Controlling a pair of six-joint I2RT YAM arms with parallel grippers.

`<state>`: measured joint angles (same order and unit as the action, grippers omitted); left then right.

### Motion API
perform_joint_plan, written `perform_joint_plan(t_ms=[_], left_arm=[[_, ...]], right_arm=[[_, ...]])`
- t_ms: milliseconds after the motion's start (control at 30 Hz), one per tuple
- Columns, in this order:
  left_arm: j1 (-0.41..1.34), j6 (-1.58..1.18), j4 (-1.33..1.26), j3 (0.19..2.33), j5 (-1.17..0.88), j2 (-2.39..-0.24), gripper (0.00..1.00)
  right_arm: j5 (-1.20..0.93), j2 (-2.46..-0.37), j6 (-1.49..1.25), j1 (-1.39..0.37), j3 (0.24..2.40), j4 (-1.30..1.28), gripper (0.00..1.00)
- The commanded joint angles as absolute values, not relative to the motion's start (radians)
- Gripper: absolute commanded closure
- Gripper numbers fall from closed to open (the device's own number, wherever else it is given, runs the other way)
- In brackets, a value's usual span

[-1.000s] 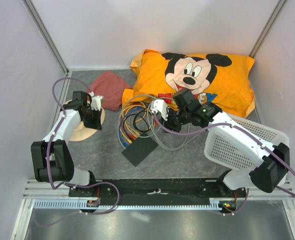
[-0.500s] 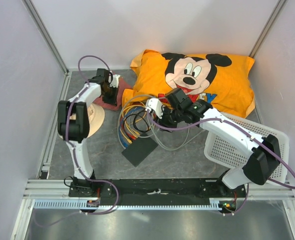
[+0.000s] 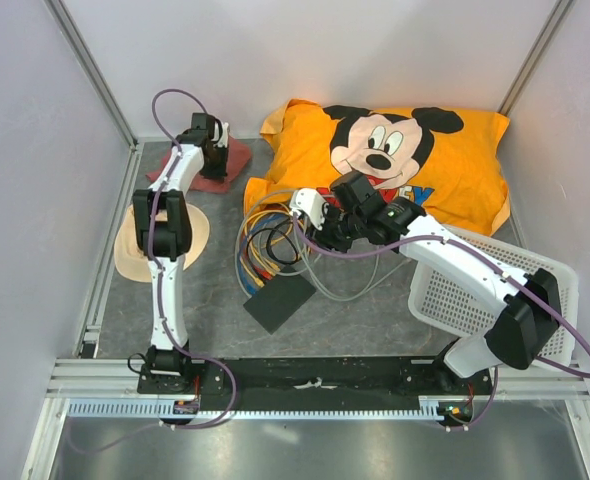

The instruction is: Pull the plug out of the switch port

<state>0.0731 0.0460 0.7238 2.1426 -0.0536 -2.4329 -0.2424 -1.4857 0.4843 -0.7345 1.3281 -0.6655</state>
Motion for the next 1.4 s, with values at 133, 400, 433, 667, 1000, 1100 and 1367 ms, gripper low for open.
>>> perform_joint_plan(t_ms=[133,400,433,667,1000,1100,1367], left_arm=[[0.072,-0.031,0.729,1.779,-0.219,-1.798,0.99],[0.071,-0.204,0.749,1.121,-0.343,-1.247,0.98],[0.071,-0.219,0.747,1.082,-0.379,-1.226,0.98],[0.019,-0.489,0.618,0.769,-0.563,-1.086,0.99],[-0.064,-0.653,0.586,0.526,-0.499,-1.057,0.98],[-0.066,-0.663,0.569,0.517,-0.494,-1.11,0.98],[-0.049,-0.666,0.546,0.508,-0.497,-1.249,0.98]], right_arm=[[-0.314,-1.445,0.468,-0.758,1.283,-0.624,0.58],[-0.285,-1.396,0.442,-0.87,1.224,-0.601,0.62],[-0.281,-1.396,0.445,-0.883,1.226,-0.61,0.64],[-0.249,-1.469,0.47,-1.06,1.178,-0.703,0.69],[0.187,-1.591,0.147,-1.101,1.041,-0.446,1.0],[0.152,-1.617,0.121,-1.101,1.066,-0.434,1.0],[0.181,-1.644,0.141,-1.101,1.052,-0.402,1.0]])
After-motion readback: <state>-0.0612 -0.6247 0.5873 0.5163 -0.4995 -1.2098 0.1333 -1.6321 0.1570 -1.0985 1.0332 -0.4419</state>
